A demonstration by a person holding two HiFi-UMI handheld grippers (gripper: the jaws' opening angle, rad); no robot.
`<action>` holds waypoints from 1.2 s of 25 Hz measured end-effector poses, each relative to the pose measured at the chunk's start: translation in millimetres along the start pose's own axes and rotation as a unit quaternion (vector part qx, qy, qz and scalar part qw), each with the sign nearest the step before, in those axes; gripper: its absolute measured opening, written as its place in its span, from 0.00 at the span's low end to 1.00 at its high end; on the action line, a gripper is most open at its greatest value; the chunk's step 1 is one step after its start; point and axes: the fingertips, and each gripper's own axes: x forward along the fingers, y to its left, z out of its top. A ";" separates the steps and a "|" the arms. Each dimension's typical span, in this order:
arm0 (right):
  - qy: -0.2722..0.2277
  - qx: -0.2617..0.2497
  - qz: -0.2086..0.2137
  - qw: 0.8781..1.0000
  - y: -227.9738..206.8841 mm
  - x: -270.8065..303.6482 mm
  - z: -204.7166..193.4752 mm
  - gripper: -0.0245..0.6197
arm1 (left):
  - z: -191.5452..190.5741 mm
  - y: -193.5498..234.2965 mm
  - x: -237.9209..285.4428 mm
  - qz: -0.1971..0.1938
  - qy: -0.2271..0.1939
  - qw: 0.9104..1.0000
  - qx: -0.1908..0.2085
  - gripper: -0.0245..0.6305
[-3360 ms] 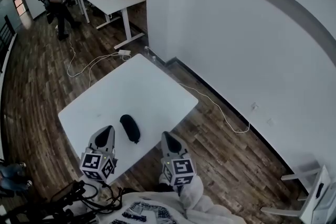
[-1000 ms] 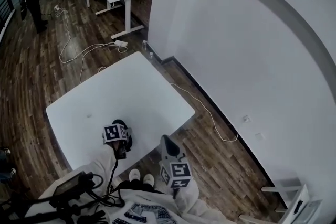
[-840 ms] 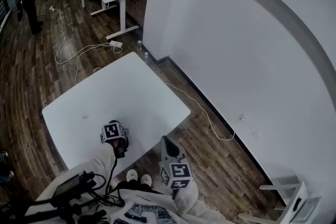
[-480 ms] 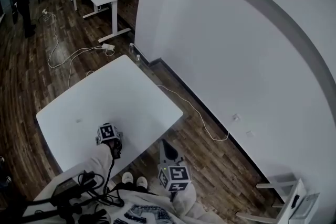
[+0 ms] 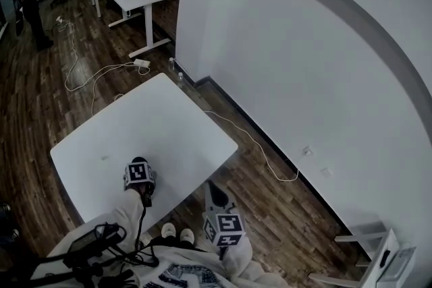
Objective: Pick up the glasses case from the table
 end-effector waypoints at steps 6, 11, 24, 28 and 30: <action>0.006 0.001 0.015 1.000 3.7 15.6 -3.3 0.05 | 49.0 -13.0 -44.7 -0.016 -0.089 0.993 0.082 0.60; 0.001 -0.007 0.026 1.000 9.1 27.2 8.8 0.05 | 86.3 -34.1 -115.4 -0.052 -0.190 0.975 0.106 0.60; -0.039 -0.016 0.037 0.998 10.0 36.0 57.8 0.05 | 127.3 -63.4 -241.7 -0.065 -0.347 0.919 0.177 0.61; -0.054 -0.017 0.031 0.998 8.7 34.8 71.5 0.05 | 125.9 -67.0 -253.2 -0.061 -0.363 0.910 0.189 0.60; -0.056 -0.017 0.030 0.998 7.0 34.8 74.6 0.05 | 126.2 -70.6 -256.7 -0.060 -0.370 0.907 0.193 0.61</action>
